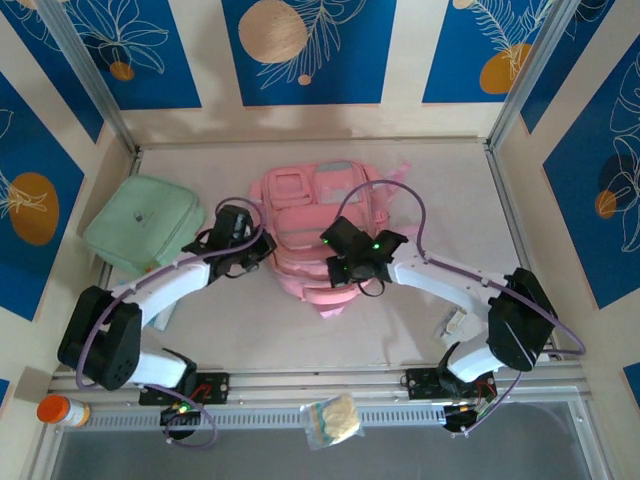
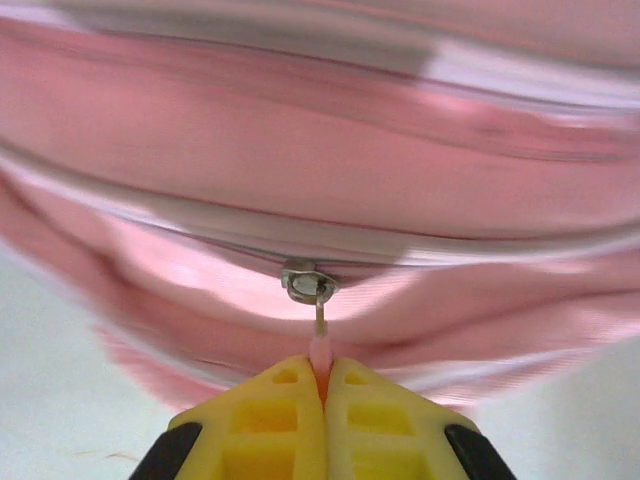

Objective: Pack books, pencil case, and school supplies into a backpack

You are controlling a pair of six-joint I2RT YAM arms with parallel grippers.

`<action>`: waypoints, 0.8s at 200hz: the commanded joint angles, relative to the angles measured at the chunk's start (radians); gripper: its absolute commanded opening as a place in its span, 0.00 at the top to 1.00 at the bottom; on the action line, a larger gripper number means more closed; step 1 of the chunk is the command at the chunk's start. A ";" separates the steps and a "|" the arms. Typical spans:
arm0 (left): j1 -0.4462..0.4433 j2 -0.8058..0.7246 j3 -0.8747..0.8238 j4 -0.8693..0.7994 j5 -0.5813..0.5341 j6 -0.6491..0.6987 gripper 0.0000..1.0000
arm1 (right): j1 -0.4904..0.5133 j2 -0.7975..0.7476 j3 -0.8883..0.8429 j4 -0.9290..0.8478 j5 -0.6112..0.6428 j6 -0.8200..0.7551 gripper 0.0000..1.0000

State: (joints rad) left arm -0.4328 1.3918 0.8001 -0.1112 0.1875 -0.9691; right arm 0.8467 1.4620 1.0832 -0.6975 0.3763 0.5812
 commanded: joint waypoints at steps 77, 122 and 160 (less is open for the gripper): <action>0.105 0.124 0.247 -0.070 0.156 0.214 0.78 | 0.094 0.188 0.189 0.053 -0.095 -0.030 1.00; -0.002 -0.053 0.071 0.060 0.136 0.040 0.56 | 0.086 0.166 0.114 0.104 -0.094 0.006 1.00; -0.133 -0.129 -0.091 0.271 0.009 -0.196 0.55 | 0.089 0.137 0.071 0.154 -0.110 0.013 1.00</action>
State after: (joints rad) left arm -0.4896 1.2869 0.7856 0.0025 0.2817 -0.9813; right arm 0.9314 1.6451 1.1835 -0.5858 0.3035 0.5770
